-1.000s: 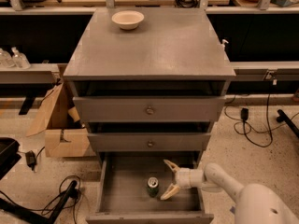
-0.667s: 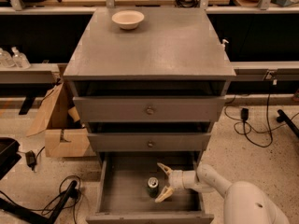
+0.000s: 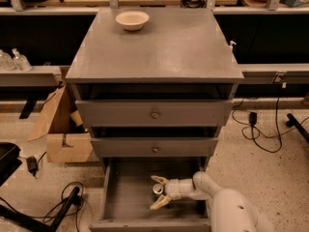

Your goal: Pick green can from bottom drawer and place on counter

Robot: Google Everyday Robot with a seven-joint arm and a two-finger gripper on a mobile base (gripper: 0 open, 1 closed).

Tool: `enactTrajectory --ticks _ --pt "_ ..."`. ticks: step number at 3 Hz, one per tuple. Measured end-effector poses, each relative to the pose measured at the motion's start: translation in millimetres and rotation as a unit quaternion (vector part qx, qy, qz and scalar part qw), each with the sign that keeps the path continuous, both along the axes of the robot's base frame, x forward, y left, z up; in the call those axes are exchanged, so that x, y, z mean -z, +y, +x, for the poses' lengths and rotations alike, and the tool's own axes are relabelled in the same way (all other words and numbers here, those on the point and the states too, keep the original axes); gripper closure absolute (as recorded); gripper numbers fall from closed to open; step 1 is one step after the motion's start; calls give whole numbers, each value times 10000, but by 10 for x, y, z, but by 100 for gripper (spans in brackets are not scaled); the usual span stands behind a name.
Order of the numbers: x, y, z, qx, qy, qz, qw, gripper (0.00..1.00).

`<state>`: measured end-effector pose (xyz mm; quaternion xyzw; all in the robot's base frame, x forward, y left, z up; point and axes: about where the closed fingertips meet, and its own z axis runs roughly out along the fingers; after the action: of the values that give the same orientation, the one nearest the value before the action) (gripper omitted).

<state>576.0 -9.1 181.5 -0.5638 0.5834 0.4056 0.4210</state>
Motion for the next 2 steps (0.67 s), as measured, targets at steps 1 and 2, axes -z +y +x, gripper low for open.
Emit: enactTrajectory --ticks 1,2 --pt "182 127 -26 -153 125 23 9998 48" --pt "164 131 -26 -158 127 24 9998 71"
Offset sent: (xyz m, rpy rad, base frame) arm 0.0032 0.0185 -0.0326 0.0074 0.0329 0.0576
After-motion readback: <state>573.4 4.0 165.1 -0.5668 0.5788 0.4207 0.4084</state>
